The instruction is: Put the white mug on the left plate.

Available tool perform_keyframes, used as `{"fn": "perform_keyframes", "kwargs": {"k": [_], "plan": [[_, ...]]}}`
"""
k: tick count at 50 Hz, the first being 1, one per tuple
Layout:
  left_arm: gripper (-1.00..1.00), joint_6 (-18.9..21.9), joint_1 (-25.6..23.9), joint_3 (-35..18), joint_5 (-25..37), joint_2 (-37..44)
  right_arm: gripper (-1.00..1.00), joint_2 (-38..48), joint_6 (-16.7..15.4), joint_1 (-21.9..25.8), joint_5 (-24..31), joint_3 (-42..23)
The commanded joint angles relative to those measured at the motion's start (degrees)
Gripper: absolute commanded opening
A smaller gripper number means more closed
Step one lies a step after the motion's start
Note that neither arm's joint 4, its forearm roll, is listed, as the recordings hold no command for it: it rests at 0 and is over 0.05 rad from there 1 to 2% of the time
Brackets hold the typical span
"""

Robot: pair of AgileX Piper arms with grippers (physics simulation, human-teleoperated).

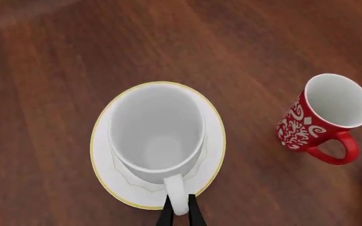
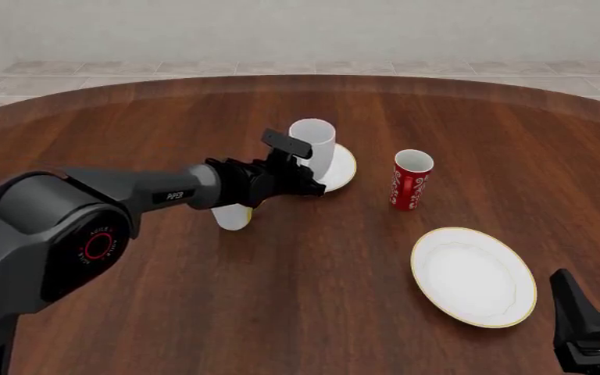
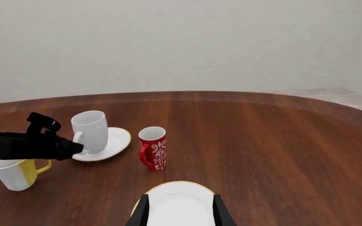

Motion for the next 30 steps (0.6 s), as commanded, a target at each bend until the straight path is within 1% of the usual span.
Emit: {"fn": "perform_keyframes", "kwargs": {"k": [1, 30], "plan": [[-1.00, 0.44, 0.10, -0.53, 0.08, 0.34, 1.00, -0.12, 0.09, -0.07, 0.04, 0.00], [-1.00, 0.53, -0.10, -1.78, 0.53, 1.15, 1.00, -0.18, 0.16, -0.14, 0.14, 0.00]]}}
